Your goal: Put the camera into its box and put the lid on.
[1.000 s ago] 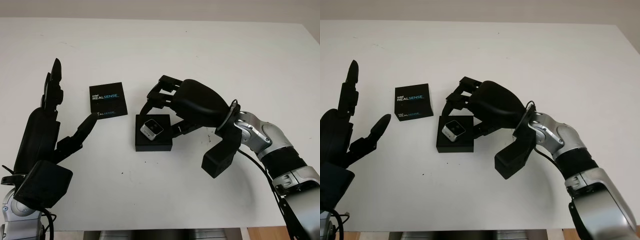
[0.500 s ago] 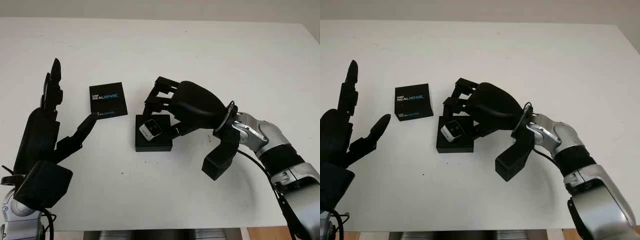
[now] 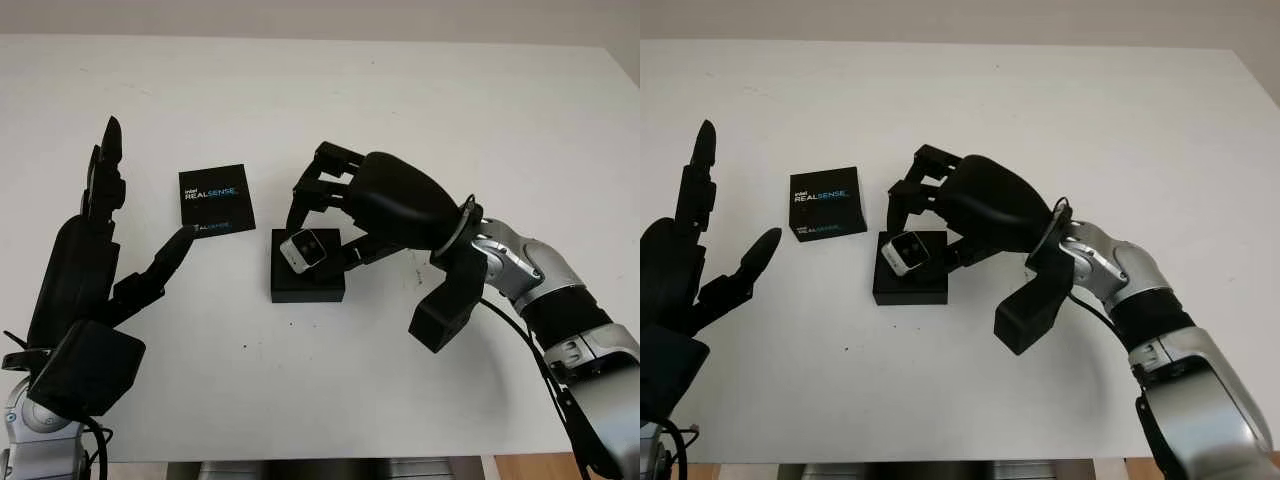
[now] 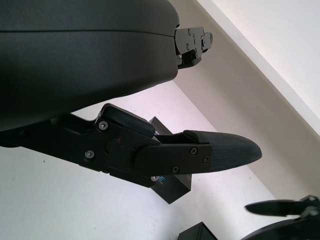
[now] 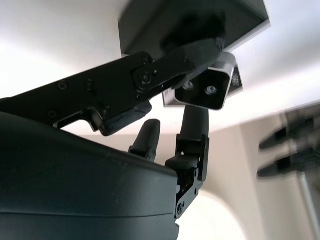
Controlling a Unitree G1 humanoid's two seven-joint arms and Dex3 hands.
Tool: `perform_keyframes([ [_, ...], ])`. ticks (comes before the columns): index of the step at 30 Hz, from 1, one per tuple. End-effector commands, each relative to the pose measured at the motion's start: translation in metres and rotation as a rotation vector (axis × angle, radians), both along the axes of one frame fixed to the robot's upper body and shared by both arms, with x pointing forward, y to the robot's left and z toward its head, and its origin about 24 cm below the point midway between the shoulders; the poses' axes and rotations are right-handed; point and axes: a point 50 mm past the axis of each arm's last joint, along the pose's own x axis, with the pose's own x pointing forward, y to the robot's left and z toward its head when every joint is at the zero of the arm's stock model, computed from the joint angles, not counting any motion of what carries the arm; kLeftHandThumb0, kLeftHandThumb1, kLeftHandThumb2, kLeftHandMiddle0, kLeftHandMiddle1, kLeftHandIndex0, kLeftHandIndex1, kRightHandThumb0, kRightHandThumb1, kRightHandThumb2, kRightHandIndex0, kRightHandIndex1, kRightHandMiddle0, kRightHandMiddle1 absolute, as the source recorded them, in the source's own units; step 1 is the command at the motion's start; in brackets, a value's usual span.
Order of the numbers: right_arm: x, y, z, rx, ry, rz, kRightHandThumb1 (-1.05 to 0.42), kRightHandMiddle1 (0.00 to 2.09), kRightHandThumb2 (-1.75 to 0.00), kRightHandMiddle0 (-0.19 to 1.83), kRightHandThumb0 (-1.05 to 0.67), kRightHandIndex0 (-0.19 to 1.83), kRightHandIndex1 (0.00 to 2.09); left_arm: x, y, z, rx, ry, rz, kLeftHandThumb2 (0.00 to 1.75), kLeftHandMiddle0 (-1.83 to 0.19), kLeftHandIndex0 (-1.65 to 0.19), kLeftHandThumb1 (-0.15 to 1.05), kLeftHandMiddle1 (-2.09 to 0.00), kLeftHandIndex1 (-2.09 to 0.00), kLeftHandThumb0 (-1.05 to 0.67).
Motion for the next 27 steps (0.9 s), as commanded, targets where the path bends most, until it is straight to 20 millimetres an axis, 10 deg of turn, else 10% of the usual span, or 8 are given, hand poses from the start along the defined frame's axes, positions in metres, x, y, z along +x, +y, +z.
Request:
perform_keyframes([
  [1, -0.005, -0.005, 0.010, 0.037, -0.006, -0.009, -1.04, 1.52, -0.06, 0.38, -0.44, 0.11, 1.08, -0.001, -0.003, 0.002, 0.001, -0.014, -0.006, 0.47, 0.19, 0.16, 1.05, 0.00, -0.05, -0.86],
  [27, -0.037, 0.018, 0.008, 0.064, 0.132, -0.327, -1.05, 1.95, -0.15, 0.35, -0.42, 0.35, 0.52, 0.005, -0.013, -0.003, -0.014, -0.013, -0.016, 0.50, 0.19, 0.17, 1.05, 0.00, -0.05, -0.86],
])
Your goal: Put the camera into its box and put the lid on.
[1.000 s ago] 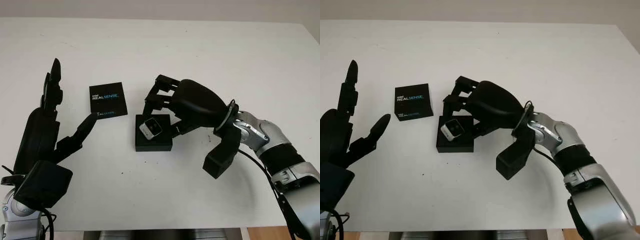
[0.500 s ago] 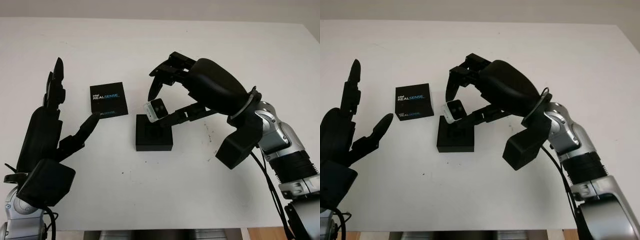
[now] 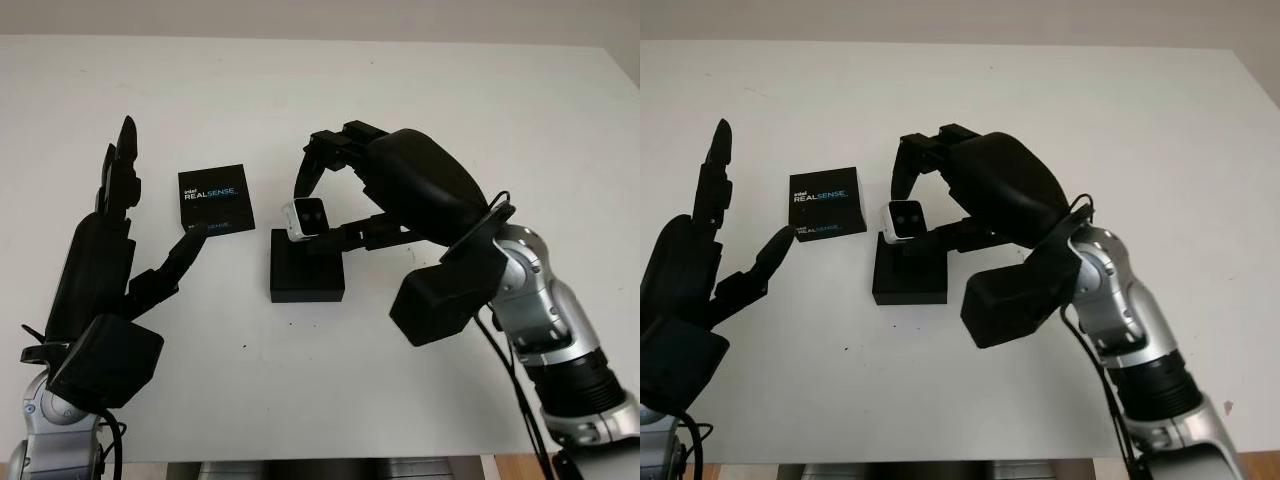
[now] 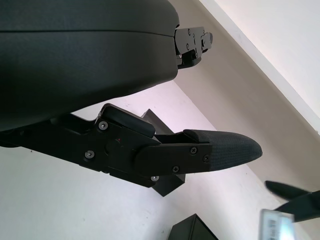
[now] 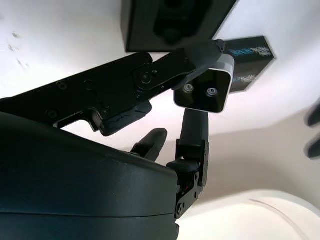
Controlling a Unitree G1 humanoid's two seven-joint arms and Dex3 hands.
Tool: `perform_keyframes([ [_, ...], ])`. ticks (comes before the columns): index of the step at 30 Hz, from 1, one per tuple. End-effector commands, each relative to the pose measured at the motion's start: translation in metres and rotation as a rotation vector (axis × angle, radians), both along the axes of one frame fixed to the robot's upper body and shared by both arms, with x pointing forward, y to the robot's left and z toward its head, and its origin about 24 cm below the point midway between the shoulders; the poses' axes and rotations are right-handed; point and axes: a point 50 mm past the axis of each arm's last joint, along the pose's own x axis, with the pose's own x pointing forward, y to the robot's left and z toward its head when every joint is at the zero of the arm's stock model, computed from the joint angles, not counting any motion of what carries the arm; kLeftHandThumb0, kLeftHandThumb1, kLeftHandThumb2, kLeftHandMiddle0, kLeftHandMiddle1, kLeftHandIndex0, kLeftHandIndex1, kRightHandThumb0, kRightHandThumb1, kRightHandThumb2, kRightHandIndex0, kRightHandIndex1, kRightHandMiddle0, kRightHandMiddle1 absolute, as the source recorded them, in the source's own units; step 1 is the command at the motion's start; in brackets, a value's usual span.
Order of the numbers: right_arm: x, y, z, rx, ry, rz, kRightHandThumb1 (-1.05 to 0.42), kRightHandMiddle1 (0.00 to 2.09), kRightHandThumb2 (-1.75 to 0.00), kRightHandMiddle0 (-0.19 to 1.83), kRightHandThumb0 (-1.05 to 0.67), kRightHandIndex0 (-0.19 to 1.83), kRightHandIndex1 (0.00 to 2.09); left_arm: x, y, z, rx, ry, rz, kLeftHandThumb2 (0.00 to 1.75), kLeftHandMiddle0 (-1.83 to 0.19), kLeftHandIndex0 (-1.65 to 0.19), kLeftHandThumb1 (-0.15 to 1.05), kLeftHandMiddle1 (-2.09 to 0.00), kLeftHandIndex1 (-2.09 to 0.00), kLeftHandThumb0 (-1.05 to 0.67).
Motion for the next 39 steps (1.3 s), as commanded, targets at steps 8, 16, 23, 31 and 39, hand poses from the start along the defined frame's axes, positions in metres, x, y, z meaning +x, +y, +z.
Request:
perform_keyframes([
  [8, -0.007, 0.009, -0.005, -0.015, 0.061, -0.066, -1.05, 1.97, -0.15, 0.35, -0.41, 0.34, 0.48, 0.000, -0.002, -0.001, -0.023, -0.014, -0.002, 0.50, 0.19, 0.18, 1.05, 0.00, -0.05, -0.86],
  [16, -0.008, 0.009, -0.009, -0.028, 0.081, -0.096, -1.05, 1.94, -0.16, 0.42, -0.41, 0.39, 0.41, 0.001, -0.002, -0.002, -0.026, -0.020, -0.002, 0.50, 0.19, 0.18, 1.05, 0.00, -0.05, -0.86],
  [23, -0.012, 0.008, -0.010, -0.055, 0.094, -0.102, -1.05, 2.09, -0.15, 0.46, -0.43, 0.43, 0.37, 0.002, -0.002, -0.002, -0.024, -0.026, -0.013, 0.50, 0.19, 0.19, 1.05, 0.00, -0.05, -0.85],
  [31, -0.013, 0.011, -0.011, -0.154, 0.092, -0.101, -1.05, 2.09, -0.22, 0.46, -0.46, 0.47, 0.37, 0.002, -0.003, -0.002, -0.028, -0.023, -0.009, 0.50, 0.19, 0.18, 1.05, 0.00, -0.05, -0.86],
  [39, -0.016, 0.016, -0.014, -0.189, 0.093, -0.118, -1.05, 2.09, -0.25, 0.42, -0.46, 0.53, 0.38, 0.003, -0.004, -0.002, -0.025, -0.027, -0.014, 0.51, 0.19, 0.19, 1.05, 0.00, -0.05, -0.85],
])
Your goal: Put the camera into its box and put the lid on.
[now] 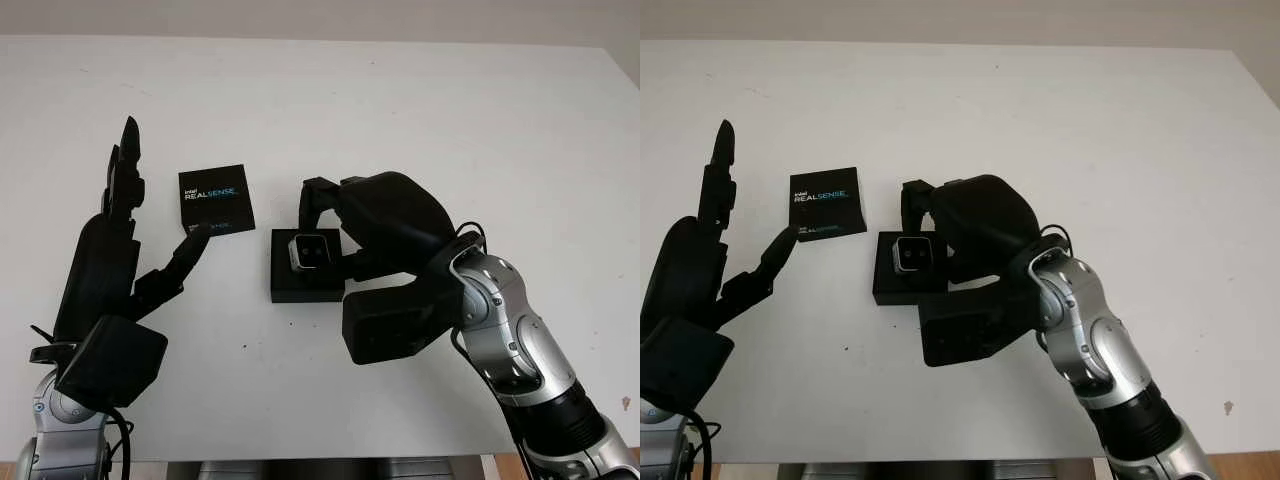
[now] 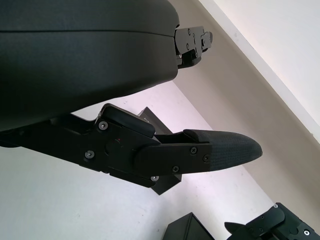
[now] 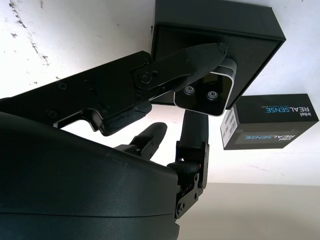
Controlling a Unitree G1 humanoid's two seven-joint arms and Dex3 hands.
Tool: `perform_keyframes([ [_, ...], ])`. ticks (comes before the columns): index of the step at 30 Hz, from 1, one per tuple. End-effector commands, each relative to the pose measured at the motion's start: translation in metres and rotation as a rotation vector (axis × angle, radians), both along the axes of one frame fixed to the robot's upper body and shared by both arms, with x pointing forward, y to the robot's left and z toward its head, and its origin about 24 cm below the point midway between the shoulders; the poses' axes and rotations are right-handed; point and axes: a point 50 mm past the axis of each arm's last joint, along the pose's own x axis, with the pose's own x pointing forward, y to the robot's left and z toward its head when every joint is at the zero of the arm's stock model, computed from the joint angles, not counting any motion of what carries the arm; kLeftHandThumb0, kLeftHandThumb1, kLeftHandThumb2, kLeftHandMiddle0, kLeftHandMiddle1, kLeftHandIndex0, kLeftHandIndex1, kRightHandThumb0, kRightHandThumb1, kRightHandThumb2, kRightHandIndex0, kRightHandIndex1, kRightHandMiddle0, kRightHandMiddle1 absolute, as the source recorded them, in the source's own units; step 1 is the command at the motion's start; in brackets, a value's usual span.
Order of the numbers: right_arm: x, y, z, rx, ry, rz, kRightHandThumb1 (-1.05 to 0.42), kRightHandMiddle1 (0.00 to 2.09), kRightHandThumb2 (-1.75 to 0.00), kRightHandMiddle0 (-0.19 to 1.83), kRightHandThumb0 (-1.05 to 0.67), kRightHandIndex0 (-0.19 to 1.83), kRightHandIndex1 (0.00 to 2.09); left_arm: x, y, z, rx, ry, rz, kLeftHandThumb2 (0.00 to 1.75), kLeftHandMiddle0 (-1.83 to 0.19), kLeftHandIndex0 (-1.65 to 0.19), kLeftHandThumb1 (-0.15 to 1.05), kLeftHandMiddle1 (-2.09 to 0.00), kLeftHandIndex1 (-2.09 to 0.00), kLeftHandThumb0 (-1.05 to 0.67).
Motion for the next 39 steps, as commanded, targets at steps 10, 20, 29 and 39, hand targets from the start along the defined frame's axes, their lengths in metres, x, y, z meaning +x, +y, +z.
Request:
perform_keyframes([
  [10, -0.002, 0.004, -0.004, -0.033, -0.005, -0.025, -1.05, 2.09, -0.24, 0.44, -0.45, 0.54, 0.39, 0.000, -0.001, 0.000, -0.018, -0.005, 0.000, 0.51, 0.19, 0.19, 1.05, 0.00, -0.04, -0.86],
  [20, -0.004, 0.006, -0.002, -0.070, -0.017, -0.032, -1.05, 2.07, -0.21, 0.44, -0.47, 0.52, 0.42, 0.000, -0.001, -0.001, -0.025, 0.002, 0.002, 0.50, 0.19, 0.19, 1.05, 0.00, -0.03, -0.86],
  [29, -0.011, 0.010, 0.005, -0.129, -0.058, -0.047, -1.05, 1.96, -0.26, 0.43, -0.49, 0.56, 0.53, 0.001, -0.001, -0.002, -0.023, 0.006, -0.001, 0.51, 0.19, 0.19, 1.05, 0.00, -0.02, -0.86],
  [39, -0.016, 0.017, 0.009, -0.222, -0.121, -0.086, -1.05, 1.84, -0.24, 0.38, -0.50, 0.52, 0.73, -0.001, -0.002, -0.004, -0.043, 0.014, -0.006, 0.50, 0.19, 0.19, 1.05, 0.00, 0.00, -0.86],
])
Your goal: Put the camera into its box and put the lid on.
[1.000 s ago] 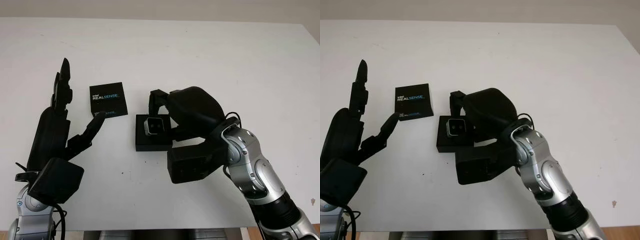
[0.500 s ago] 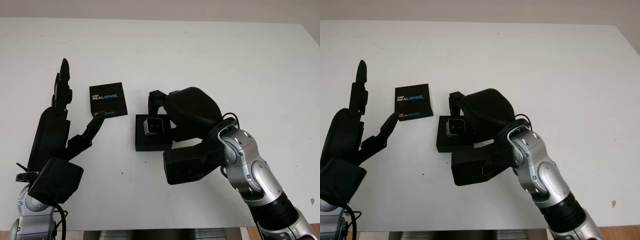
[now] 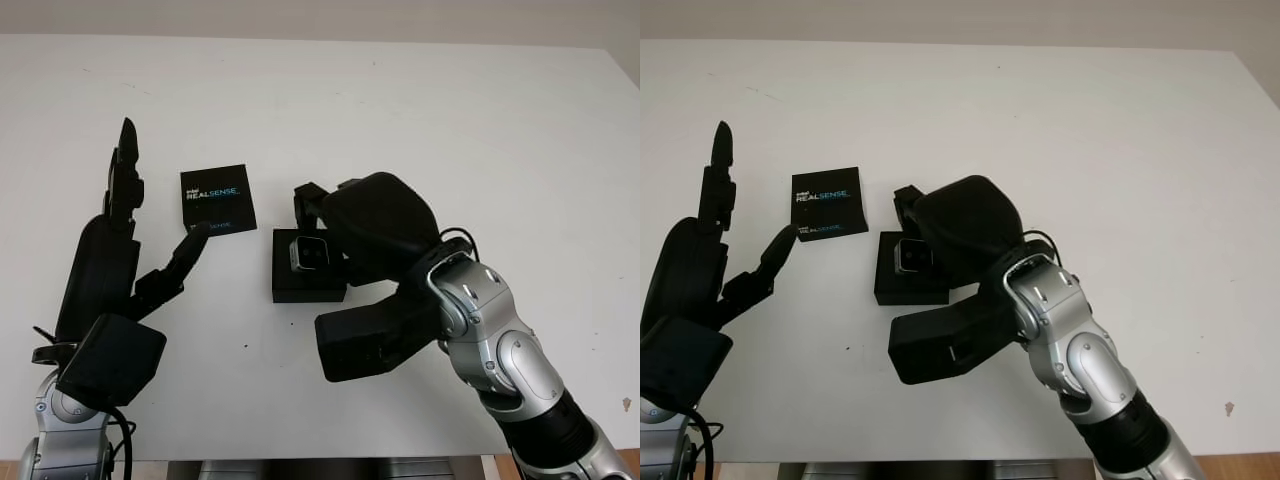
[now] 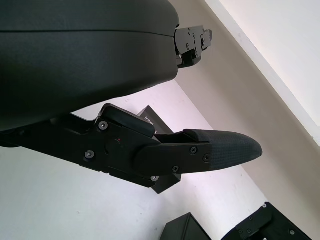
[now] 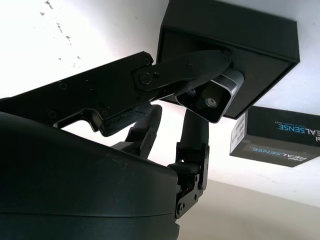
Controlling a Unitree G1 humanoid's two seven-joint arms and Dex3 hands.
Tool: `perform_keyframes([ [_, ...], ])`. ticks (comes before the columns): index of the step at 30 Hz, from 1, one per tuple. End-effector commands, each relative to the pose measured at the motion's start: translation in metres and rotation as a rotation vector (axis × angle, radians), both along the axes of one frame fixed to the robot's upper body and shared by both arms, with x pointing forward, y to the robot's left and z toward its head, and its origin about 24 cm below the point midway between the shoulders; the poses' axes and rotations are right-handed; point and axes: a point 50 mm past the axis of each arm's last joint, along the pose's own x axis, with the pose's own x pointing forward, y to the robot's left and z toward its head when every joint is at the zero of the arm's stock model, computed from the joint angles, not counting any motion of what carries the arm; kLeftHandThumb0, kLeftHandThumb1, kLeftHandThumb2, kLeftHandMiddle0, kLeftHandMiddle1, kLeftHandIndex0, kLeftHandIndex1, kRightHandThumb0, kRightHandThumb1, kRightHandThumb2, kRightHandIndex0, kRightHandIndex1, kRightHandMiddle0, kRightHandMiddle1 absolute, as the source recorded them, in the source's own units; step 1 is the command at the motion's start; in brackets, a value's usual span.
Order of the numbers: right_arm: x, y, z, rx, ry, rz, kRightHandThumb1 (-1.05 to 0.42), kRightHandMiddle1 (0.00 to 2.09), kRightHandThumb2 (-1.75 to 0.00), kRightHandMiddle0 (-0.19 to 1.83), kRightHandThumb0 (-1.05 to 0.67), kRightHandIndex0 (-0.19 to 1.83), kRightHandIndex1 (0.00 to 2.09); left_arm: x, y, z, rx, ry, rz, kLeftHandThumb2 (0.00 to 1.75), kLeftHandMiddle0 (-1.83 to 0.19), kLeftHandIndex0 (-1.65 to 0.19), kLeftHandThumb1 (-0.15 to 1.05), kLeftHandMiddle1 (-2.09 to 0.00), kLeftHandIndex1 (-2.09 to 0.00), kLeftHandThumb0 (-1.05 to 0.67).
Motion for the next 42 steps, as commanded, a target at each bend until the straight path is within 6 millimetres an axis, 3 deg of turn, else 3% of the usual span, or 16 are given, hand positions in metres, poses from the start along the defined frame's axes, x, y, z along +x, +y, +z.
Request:
perform_keyframes([
  [1, -0.002, 0.002, 0.002, -0.015, -0.016, -0.007, -1.05, 1.82, -0.24, 0.37, -0.50, 0.51, 0.73, -0.001, -0.001, -0.002, -0.010, 0.006, -0.003, 0.50, 0.19, 0.19, 1.05, 0.00, 0.00, -0.86],
  [14, -0.003, 0.009, 0.006, -0.067, -0.055, -0.043, -1.05, 1.72, -0.23, 0.38, -0.53, 0.58, 0.52, -0.002, -0.003, -0.005, -0.002, 0.017, 0.008, 0.51, 0.19, 0.19, 1.05, 0.00, 0.00, -0.88],
  [20, -0.004, 0.012, 0.009, -0.053, -0.069, -0.040, -1.05, 1.80, -0.20, 0.40, -0.54, 0.61, 0.58, -0.002, -0.005, -0.006, -0.014, 0.018, 0.006, 0.51, 0.19, 0.19, 1.05, 0.00, -0.01, -0.87],
  [28, -0.006, 0.014, 0.014, -0.136, -0.084, -0.041, -1.05, 1.65, -0.21, 0.39, -0.56, 0.59, 0.66, -0.002, -0.006, -0.008, -0.030, 0.011, -0.007, 0.51, 0.19, 0.19, 1.05, 0.00, 0.00, -0.86],
  [33, -0.008, 0.013, 0.013, -0.141, -0.073, -0.035, -1.05, 1.67, -0.18, 0.41, -0.54, 0.61, 0.70, -0.003, -0.006, -0.009, -0.037, 0.011, -0.005, 0.51, 0.19, 0.19, 1.05, 0.00, 0.00, -0.86],
  [42, -0.010, 0.010, 0.015, -0.109, -0.065, -0.024, -1.05, 1.76, -0.15, 0.36, -0.54, 0.47, 0.98, -0.002, -0.005, -0.008, -0.028, 0.011, 0.002, 0.52, 0.19, 0.19, 1.05, 0.00, 0.00, -0.86],
])
